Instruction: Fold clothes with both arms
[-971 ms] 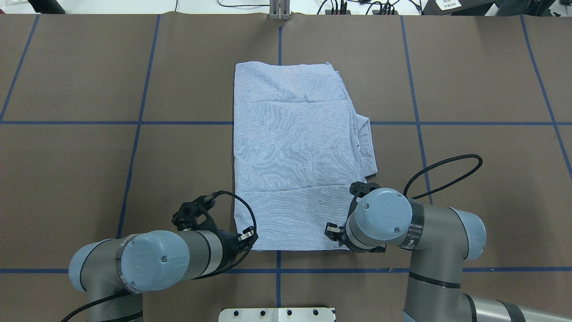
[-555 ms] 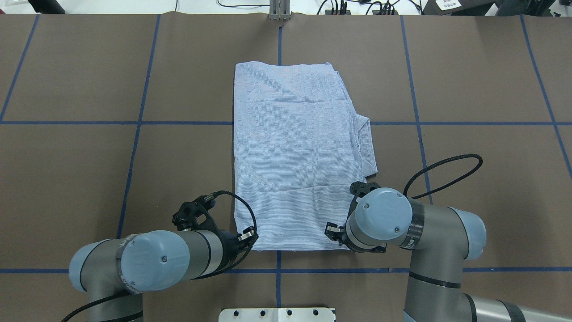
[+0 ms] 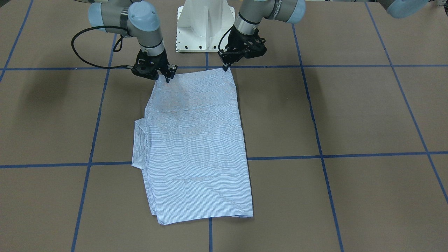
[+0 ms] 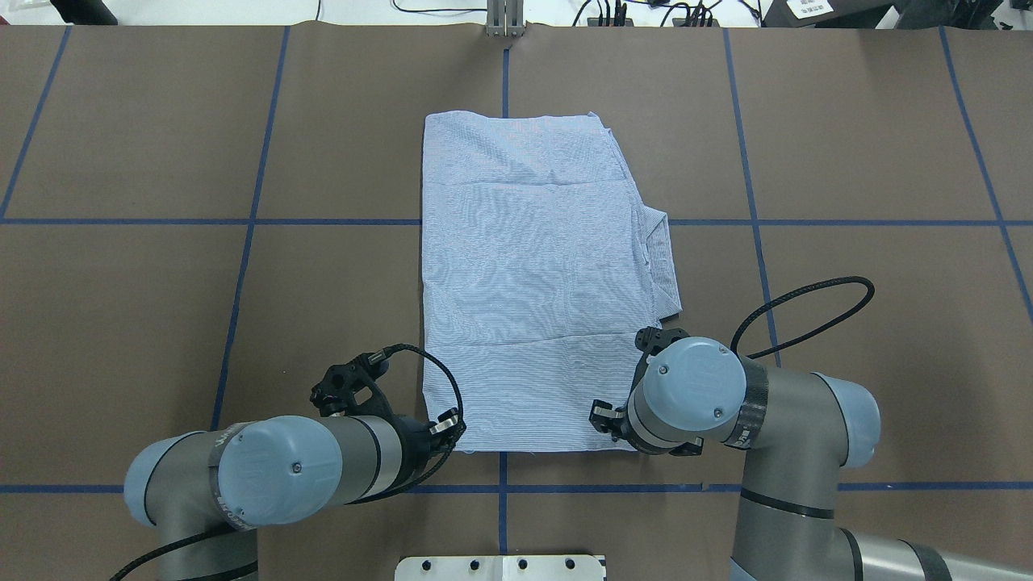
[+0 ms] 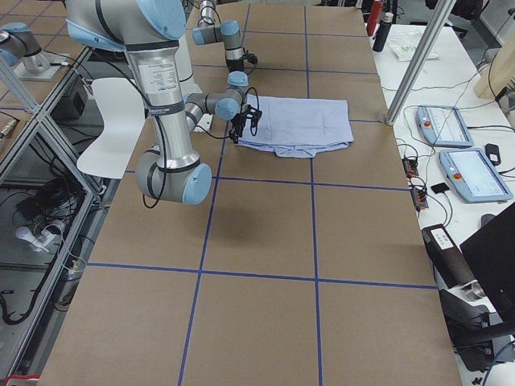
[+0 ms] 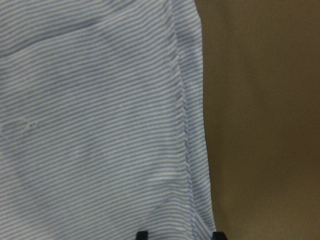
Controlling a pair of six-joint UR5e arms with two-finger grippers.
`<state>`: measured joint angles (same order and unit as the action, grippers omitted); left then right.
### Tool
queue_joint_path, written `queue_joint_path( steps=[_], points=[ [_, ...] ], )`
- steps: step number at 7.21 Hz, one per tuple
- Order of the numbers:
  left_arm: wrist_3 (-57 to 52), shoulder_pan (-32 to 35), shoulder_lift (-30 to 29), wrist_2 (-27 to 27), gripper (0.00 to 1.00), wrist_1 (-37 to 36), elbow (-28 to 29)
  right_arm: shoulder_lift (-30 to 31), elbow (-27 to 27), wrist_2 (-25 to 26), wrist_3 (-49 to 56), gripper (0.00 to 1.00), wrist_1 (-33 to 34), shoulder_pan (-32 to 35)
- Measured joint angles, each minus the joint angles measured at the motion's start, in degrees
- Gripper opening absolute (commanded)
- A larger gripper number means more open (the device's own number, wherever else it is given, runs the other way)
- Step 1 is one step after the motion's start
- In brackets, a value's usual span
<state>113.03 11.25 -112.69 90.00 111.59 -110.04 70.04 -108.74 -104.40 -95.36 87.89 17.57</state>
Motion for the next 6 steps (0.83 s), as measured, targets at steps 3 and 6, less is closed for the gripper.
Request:
queue_joint_path(
  steps=[3,6],
  points=[
    [0.00,0.00,0.01,0.03,0.00,-0.02,0.00,-0.04,0.09,-0.02,-0.06,0.29,0.09,0.00],
    [0.00,0.02,0.01,0.00,0.00,-0.04,0.00,-0.18,0.10,0.02,-0.29,0.00,0.09,-0.10]
  ],
)
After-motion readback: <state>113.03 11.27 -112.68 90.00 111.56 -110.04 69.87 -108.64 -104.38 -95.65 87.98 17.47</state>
